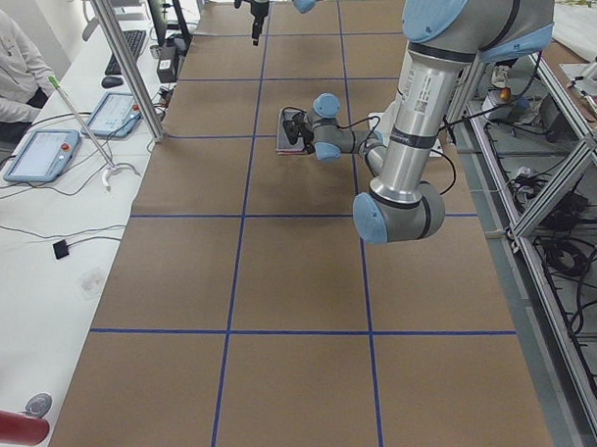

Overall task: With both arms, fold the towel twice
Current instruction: 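Open the right gripper and withdraw the right arm while the left holds, then hold the folded towel's corner with the left gripper, adjusting the grasp, then drag the folded towel toward the left arm with the left gripper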

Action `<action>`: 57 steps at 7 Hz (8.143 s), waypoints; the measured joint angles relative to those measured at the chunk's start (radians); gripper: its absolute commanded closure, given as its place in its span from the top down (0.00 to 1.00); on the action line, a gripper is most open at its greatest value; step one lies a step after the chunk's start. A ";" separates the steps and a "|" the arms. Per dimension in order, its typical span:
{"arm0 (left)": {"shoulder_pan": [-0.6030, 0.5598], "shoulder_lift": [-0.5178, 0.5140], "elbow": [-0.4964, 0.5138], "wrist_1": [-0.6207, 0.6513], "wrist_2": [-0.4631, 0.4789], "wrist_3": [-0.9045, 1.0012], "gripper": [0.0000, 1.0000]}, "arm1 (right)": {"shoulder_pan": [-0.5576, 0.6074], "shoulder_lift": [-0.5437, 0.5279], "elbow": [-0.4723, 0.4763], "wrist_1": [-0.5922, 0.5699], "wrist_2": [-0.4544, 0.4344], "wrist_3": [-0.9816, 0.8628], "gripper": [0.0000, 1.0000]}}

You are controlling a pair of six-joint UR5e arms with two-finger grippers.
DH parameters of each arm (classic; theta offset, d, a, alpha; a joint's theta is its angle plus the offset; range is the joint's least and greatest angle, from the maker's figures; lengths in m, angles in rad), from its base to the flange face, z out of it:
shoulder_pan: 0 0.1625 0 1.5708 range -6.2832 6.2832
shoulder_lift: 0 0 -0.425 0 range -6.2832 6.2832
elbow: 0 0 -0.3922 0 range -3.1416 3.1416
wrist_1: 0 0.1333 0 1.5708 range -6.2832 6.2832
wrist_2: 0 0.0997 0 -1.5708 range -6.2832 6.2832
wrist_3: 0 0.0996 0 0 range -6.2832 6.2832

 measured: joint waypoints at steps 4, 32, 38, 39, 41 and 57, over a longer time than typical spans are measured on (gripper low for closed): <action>0.001 0.001 0.009 0.001 -0.001 0.002 1.00 | 0.418 -0.100 -0.161 -0.105 0.183 -0.799 1.00; 0.046 -0.014 -0.023 0.132 0.002 -0.015 0.72 | 0.578 -0.235 -0.212 -0.096 0.263 -0.931 1.00; 0.045 -0.009 -0.022 0.132 0.048 -0.176 0.70 | 0.578 -0.232 -0.214 -0.095 0.262 -0.929 1.00; 0.046 -0.009 -0.021 0.132 0.048 -0.186 0.65 | 0.578 -0.232 -0.215 -0.095 0.262 -0.929 1.00; 0.047 -0.009 -0.018 0.133 0.048 -0.198 0.62 | 0.578 -0.232 -0.215 -0.095 0.261 -0.929 1.00; 0.026 0.051 -0.081 0.131 0.045 -0.143 0.00 | 0.578 -0.230 -0.217 -0.094 0.261 -0.929 1.00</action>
